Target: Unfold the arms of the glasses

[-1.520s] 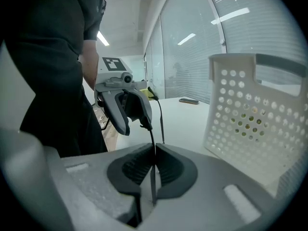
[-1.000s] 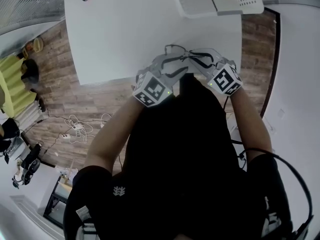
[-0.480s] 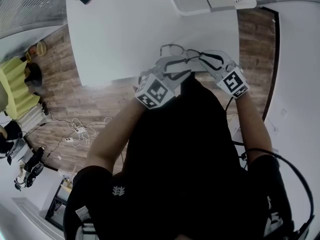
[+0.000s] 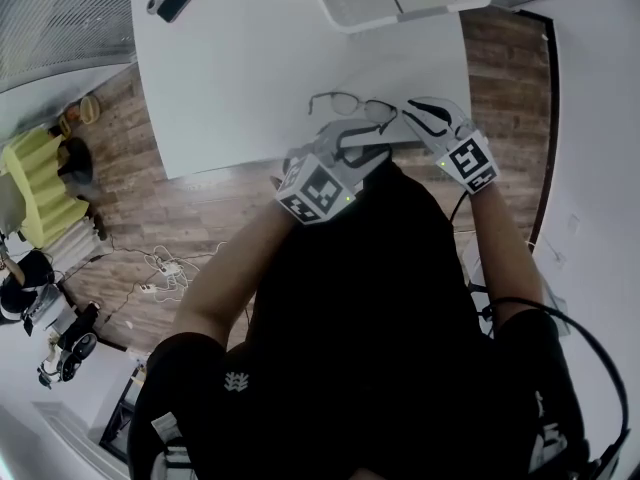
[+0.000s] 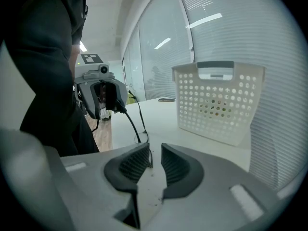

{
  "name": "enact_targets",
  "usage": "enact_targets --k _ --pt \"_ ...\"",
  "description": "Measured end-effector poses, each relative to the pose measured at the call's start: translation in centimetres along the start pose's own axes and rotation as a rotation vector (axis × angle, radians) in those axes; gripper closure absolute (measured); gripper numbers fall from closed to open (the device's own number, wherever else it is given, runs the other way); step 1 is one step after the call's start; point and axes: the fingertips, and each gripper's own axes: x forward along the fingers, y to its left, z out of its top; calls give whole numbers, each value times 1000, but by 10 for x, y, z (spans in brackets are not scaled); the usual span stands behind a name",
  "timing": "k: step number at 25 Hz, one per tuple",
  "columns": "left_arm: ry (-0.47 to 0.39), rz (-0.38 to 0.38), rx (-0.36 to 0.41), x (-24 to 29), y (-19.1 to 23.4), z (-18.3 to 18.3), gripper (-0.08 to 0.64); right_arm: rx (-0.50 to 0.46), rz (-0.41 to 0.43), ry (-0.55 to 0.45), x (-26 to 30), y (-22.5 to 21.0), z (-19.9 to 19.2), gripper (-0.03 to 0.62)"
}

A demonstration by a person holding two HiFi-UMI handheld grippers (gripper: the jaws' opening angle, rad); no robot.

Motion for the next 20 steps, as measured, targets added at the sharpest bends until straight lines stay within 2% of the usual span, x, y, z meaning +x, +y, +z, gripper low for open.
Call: enact_targets --k 8,14,20 --pt "-2 -56 28 21 -10 22 396 46 -37 -33 -17 -16 -5 525" --pt "6 -84 41 30 -16 25 396 101 -77 -45 -25 -26 -17 525" --pt "-2 -67 56 21 -15 33 396 107 -97 -57 -33 -29 -16 525"
